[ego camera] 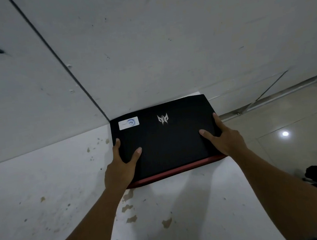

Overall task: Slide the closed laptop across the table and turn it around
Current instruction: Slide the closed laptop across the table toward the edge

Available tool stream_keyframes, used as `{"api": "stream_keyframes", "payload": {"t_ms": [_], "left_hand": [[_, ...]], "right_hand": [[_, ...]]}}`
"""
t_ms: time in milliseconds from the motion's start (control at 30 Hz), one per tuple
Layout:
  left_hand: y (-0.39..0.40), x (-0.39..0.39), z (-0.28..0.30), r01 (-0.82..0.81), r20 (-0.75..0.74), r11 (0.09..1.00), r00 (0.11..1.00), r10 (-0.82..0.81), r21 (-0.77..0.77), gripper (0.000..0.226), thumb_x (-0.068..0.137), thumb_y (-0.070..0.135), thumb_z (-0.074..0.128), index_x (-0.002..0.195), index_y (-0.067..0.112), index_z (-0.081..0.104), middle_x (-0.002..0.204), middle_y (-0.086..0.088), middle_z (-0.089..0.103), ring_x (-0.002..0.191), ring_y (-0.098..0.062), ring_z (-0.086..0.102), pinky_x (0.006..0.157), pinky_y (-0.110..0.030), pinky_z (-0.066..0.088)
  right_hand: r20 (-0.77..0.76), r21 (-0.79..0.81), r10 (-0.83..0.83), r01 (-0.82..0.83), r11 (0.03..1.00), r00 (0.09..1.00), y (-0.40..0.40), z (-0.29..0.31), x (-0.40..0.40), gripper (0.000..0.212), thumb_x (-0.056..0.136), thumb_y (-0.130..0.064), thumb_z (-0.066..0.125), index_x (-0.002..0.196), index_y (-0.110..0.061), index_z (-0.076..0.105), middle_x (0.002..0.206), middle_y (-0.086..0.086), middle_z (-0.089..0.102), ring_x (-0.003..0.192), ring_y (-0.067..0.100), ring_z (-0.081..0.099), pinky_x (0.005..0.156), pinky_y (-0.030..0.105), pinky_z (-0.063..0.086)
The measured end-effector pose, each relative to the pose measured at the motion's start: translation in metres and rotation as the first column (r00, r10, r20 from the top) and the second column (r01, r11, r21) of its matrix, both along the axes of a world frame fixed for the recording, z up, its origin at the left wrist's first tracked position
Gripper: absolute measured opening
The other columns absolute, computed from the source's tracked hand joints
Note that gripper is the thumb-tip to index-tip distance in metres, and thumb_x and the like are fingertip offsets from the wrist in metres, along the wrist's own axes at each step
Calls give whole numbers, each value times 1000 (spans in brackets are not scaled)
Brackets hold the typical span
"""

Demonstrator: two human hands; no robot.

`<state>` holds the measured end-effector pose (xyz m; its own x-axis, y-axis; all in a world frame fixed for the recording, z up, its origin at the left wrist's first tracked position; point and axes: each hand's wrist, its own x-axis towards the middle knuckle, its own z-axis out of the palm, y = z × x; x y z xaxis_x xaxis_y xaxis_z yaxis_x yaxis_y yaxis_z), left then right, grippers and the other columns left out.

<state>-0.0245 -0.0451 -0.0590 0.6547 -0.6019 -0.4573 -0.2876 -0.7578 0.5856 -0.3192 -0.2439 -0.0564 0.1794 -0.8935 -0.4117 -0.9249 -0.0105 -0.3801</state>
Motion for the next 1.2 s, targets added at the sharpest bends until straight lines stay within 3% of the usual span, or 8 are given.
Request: {"api": "stream_keyframes", "payload": {"t_ms": [100, 333, 500, 767, 1200], "left_hand": [[-3, 1, -1, -9, 42, 1000, 999, 9, -18, 98, 81, 86, 50, 160, 39, 15, 149, -8, 53, 119, -40, 61, 97, -49, 49], [2, -13, -7, -30, 108, 997, 993, 37, -66, 96, 83, 85, 48, 158, 32, 22, 139, -9, 60, 111, -36, 66, 87, -44, 54], [-3, -3, -2, -36, 102, 998, 994, 41, -51, 90, 86, 82, 47, 157, 32, 25, 148, -7, 54, 121, -39, 61, 96, -48, 49], [38, 2, 14, -75, 126, 993, 988, 86, -90, 102, 74, 97, 41, 157, 40, 24, 142, -7, 60, 119, -35, 62, 95, -50, 54], [159, 27, 56, -96, 190, 983, 974, 125, -157, 106, 71, 97, 48, 158, 43, 22, 143, -2, 59, 121, -33, 62, 93, -49, 53]], "right_hand": [[-35, -86, -9, 6, 996, 999, 1, -3, 1, 99, 71, -97, 28, 156, -51, 6, 137, 9, 60, 113, 39, 62, 91, 48, 50], [16, -160, -6, 9, 987, 1000, -4, -3, -4, 93, 74, -93, 39, 148, -39, 27, 126, 8, 65, 104, 38, 66, 85, 46, 51], [5, -189, -22, 23, 982, 1000, 9, -1, 4, 87, 74, -95, 33, 140, -38, 28, 115, 8, 67, 91, 37, 68, 70, 38, 44], [129, -188, -96, 120, 975, 987, 58, 6, 6, 89, 77, -90, 40, 153, -45, 30, 132, 2, 64, 113, 35, 63, 88, 45, 51], [306, -152, -125, 178, 972, 944, 170, 43, 35, 88, 78, -86, 51, 153, -43, 34, 134, 0, 63, 116, 32, 61, 94, 46, 50]]}}
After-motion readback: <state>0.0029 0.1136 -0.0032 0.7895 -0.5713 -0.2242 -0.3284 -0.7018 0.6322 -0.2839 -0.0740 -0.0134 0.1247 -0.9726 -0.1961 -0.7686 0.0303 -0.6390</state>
